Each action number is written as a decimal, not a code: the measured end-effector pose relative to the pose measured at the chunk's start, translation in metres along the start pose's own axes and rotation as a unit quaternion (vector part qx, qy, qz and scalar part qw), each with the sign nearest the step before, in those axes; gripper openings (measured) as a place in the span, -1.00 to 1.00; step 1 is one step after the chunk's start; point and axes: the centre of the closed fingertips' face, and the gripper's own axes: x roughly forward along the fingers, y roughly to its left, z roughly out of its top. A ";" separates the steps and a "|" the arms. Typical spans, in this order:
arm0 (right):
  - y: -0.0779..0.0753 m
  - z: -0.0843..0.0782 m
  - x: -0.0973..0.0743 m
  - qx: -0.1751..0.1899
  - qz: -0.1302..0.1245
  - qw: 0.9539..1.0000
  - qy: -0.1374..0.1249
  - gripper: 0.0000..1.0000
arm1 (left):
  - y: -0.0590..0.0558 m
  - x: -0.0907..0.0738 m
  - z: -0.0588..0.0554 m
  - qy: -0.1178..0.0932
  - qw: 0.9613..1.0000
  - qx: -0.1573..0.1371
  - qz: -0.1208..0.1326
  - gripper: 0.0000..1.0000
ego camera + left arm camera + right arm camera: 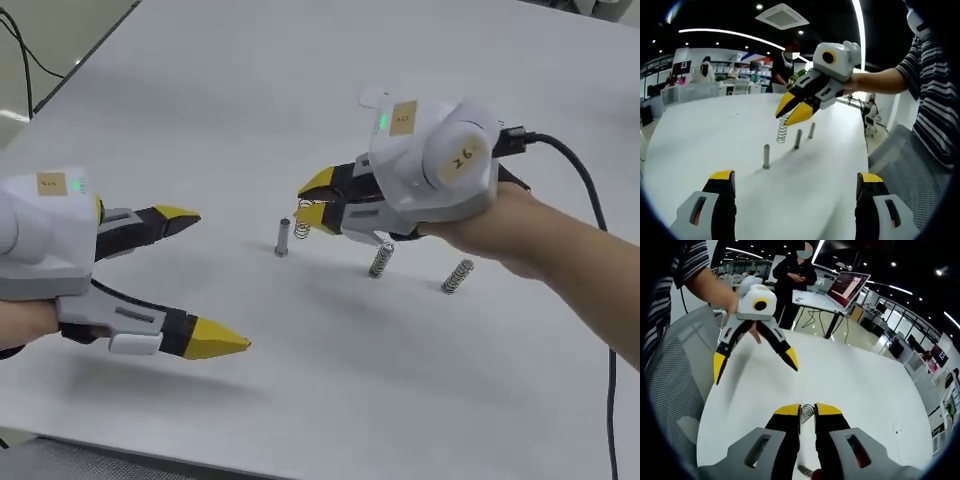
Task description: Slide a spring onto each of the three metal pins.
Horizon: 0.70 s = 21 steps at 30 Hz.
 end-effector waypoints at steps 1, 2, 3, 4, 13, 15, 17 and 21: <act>-0.001 0.000 0.001 0.002 -0.001 1.000 0.000 -0.85 | 0.000 0.000 0.000 0.000 1.000 0.002 0.000 0.96; -0.002 0.000 0.003 0.003 -0.001 1.000 0.000 -0.85 | 0.000 -0.001 0.000 0.000 1.000 0.001 0.000 0.96; -0.003 0.001 0.004 0.005 0.000 1.000 0.000 -0.85 | 0.000 -0.001 0.000 -0.001 1.000 0.000 0.000 0.96; -0.004 0.001 0.005 0.005 0.000 1.000 0.001 -0.85 | 0.000 -0.001 0.000 -0.001 1.000 0.000 0.001 0.96; -0.013 0.001 0.013 0.032 -0.006 0.999 -0.003 -0.85 | 0.004 -0.005 -0.002 0.000 1.000 -0.003 0.009 0.96; -0.013 0.001 0.014 0.033 -0.006 0.999 -0.003 -0.85 | 0.004 -0.006 -0.003 0.001 1.000 -0.003 0.009 0.96; -0.012 0.001 0.015 0.035 -0.005 0.999 -0.003 -0.85 | 0.004 -0.006 -0.004 0.002 1.000 -0.004 0.009 0.96; -0.012 -0.001 0.018 0.033 0.000 0.999 -0.001 -0.85 | 0.004 -0.006 -0.005 0.002 1.000 -0.006 0.010 0.96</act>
